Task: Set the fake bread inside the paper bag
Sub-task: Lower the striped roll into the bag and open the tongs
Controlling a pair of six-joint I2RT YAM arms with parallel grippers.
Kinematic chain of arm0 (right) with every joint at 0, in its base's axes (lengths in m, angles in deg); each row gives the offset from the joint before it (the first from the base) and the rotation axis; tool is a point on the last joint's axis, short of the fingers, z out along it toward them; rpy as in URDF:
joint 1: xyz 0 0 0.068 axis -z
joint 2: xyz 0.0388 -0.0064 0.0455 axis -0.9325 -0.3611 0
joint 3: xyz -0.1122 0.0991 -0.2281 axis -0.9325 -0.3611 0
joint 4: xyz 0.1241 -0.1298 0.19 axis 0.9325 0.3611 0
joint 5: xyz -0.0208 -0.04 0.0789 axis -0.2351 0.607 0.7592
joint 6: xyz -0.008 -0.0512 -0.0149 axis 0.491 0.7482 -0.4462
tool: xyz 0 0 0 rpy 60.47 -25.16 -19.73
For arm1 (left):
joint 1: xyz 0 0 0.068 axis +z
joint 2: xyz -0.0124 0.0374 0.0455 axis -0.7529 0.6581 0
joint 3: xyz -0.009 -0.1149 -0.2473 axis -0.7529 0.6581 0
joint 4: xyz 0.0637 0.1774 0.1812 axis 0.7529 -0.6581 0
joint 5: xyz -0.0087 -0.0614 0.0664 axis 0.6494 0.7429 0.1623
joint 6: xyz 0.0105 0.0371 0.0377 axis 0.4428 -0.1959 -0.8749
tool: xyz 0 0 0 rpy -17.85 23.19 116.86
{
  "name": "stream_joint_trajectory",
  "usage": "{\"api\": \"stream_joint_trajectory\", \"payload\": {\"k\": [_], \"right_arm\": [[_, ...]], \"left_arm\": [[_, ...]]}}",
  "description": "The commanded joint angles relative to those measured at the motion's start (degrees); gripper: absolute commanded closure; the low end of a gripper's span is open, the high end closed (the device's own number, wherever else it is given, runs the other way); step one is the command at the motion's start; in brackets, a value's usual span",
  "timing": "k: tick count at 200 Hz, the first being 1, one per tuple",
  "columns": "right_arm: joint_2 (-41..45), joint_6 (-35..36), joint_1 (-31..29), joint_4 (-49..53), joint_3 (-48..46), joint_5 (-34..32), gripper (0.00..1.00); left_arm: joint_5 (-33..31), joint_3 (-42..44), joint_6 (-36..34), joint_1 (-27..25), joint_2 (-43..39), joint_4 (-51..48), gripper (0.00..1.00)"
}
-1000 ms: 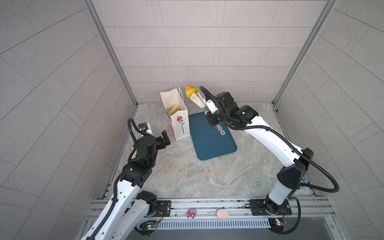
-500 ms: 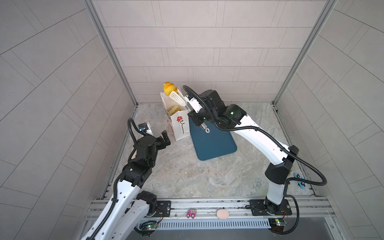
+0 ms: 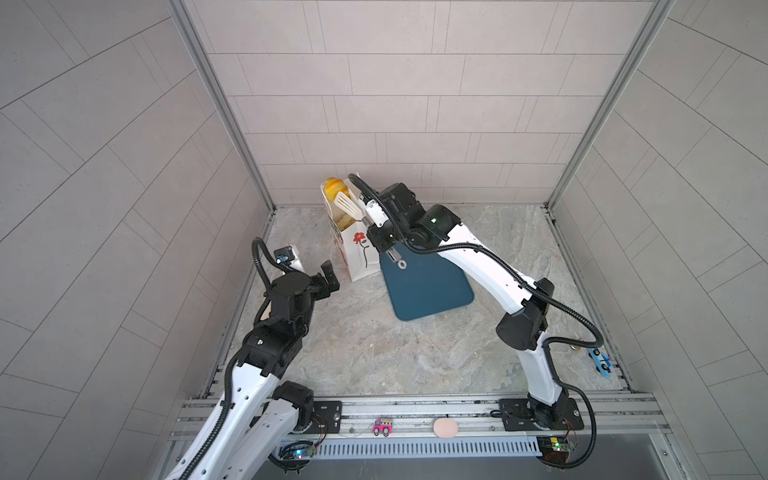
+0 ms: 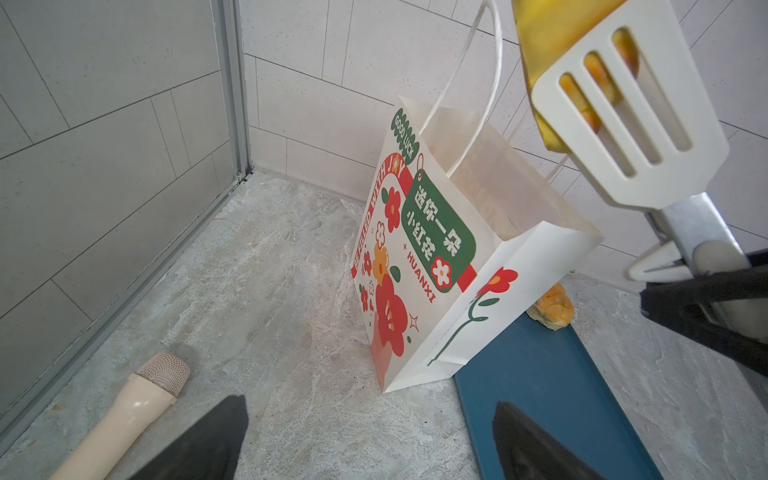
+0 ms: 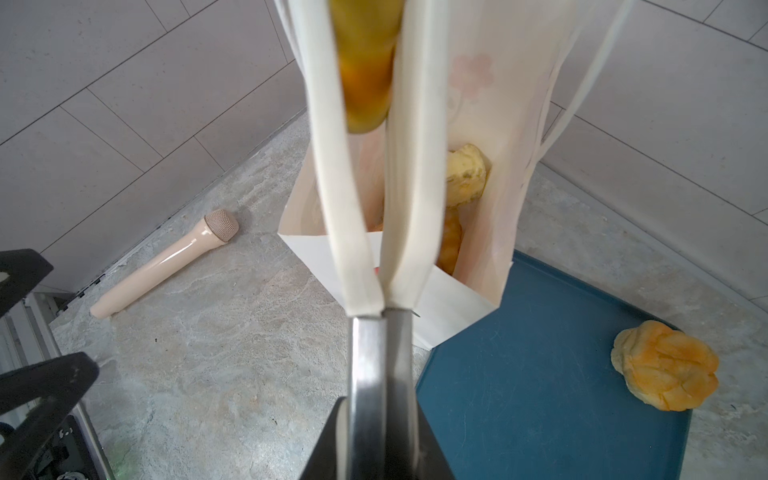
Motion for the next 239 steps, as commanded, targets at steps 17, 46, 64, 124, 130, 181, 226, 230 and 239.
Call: {"api": "stream_joint_trajectory", "payload": {"k": [17, 46, 64, 124, 130, 181, 226, 230, 239], "right_arm": [[-0.4, -1.2, 0.7, -0.3, 2.3, -0.2, 0.75], [-0.3, -1.5, 1.0, 1.2, 2.3, -0.1, 0.74], [-0.4, -1.5, 1.1, 1.2, 2.3, 0.4, 0.72], [-0.4, -1.4, 1.2, 1.7, 2.4, 0.1, 0.66], [-0.4, -1.4, 1.2, 1.8, 2.3, -0.1, 0.65], [0.1, -0.8, 1.2, 1.8, 2.4, -0.4, 0.57], [0.3, -1.0, 1.6, 2.0, 2.4, -1.8, 0.53], [0.3, -1.0, 1.6, 2.0, 2.4, -1.9, 0.53], [0.3, -1.4, 1.6, 1.8, 2.3, -2.0, 0.53]], "left_arm": [[-1.3, -0.7, 0.0, 0.4, -0.8, -0.3, 0.0], [-1.2, -0.8, 0.1, 0.5, -0.7, -0.2, 0.0], [-1.0, -0.8, 0.1, 0.4, -0.6, 0.1, 0.0], [-0.7, -1.0, 0.2, 0.4, -0.4, 0.1, 0.0], [-0.7, -1.1, 0.2, 0.4, -0.4, 0.1, 0.0], [-0.2, -1.2, 0.4, 0.4, 0.1, 0.2, 0.0], [-0.3, -1.0, 0.4, 0.4, -0.1, 0.1, 0.0], [-0.3, -1.0, 0.4, 0.4, -0.1, 0.1, 0.0], [-0.3, -1.0, 0.4, 0.4, 0.0, 0.1, 0.0]]}}
